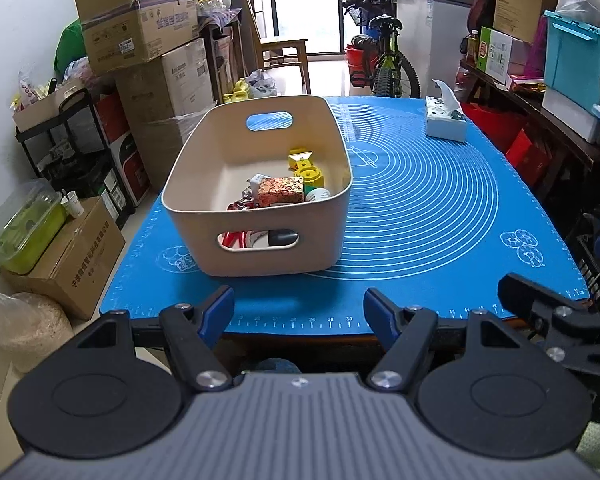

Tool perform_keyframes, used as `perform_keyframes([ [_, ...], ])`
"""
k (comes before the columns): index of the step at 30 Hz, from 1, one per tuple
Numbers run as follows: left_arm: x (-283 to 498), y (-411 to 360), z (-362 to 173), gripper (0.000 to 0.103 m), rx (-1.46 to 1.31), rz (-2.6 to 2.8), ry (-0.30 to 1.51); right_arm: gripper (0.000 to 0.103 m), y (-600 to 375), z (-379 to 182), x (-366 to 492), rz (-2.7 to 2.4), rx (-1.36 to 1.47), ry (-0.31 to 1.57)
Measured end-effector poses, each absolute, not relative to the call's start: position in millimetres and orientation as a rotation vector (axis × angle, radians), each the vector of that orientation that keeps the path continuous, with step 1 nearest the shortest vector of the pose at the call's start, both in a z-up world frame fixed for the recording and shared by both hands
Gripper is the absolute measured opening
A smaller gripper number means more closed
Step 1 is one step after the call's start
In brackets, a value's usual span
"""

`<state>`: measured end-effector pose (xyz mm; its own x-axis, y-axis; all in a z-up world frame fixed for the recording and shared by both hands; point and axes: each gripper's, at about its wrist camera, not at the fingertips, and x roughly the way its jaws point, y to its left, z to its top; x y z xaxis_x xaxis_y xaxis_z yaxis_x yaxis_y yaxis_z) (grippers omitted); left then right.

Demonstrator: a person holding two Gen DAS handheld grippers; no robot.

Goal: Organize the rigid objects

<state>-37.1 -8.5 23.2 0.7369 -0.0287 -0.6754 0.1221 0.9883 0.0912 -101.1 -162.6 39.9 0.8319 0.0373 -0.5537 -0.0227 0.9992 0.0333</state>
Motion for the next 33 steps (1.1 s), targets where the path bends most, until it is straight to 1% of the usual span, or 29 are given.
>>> perform_keyframes([
  [33, -37.4, -3.3, 15.4, 0.072, 0.100, -0.087, 0.718, 0.099, -166.2, 32.8, -98.4, 0.015, 0.050, 0.587],
])
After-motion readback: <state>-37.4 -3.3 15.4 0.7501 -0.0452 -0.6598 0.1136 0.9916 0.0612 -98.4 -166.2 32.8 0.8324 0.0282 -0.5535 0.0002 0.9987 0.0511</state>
